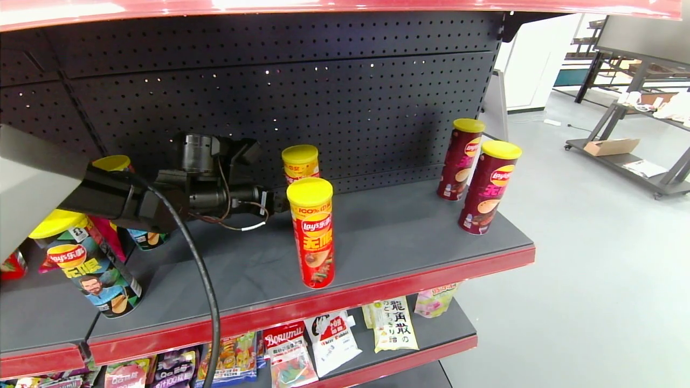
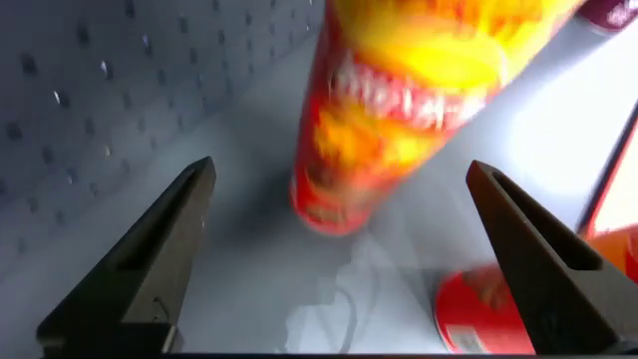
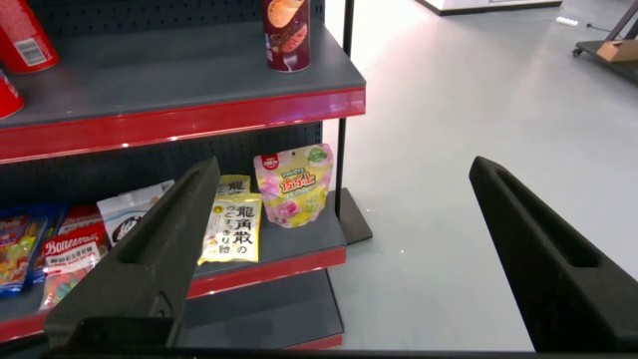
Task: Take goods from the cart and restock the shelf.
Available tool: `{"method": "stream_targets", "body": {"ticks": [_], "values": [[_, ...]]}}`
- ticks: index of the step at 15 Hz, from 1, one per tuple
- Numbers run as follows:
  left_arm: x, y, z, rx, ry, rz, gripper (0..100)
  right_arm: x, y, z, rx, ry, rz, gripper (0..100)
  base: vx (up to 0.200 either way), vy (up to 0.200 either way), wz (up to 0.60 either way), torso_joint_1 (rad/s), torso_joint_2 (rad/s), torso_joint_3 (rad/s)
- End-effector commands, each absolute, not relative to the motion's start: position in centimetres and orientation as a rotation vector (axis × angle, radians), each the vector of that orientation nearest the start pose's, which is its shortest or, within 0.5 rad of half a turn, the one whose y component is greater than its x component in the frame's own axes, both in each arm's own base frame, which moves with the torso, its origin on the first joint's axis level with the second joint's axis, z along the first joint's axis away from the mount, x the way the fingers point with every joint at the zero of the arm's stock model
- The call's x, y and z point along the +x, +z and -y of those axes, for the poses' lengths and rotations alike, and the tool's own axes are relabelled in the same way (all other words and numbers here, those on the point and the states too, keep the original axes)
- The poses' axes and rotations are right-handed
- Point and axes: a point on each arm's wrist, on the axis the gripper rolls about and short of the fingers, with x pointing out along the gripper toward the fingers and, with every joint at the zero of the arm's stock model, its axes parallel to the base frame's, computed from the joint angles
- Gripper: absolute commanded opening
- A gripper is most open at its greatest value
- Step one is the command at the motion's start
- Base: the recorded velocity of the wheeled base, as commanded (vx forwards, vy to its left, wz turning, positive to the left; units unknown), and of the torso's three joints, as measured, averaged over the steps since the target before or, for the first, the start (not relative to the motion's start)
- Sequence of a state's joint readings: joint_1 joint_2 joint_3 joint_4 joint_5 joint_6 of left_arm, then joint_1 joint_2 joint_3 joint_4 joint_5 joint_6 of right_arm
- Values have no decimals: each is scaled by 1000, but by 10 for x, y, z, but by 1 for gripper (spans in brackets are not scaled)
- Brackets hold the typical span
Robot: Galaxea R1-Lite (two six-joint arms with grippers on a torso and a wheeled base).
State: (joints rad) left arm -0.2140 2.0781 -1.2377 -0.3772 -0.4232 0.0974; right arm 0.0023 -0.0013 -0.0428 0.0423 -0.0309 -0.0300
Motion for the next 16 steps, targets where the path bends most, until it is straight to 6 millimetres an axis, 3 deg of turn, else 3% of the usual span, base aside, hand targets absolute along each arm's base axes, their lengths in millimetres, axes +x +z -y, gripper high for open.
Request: {"method": "stream_targets", "body": {"ticks": [1, 3, 6, 16], "values": [[381, 139, 90, 41, -645, -460, 100, -26, 83, 1, -31, -28, 1, 100, 0, 0, 0, 0, 0, 0], [374, 127, 80, 40, -620, -505, 100, -26, 83, 1, -31, -28, 0, 100, 0, 0, 0, 0, 0, 0], [390, 108, 63, 105, -588, -510, 100, -26, 83, 1, -31, -28, 1, 100, 0, 0, 0, 0, 0, 0], [434, 89, 67, 140, -561, -467, 100, -26, 83, 1, -31, -28, 0, 100, 0, 0, 0, 0, 0, 0]]}}
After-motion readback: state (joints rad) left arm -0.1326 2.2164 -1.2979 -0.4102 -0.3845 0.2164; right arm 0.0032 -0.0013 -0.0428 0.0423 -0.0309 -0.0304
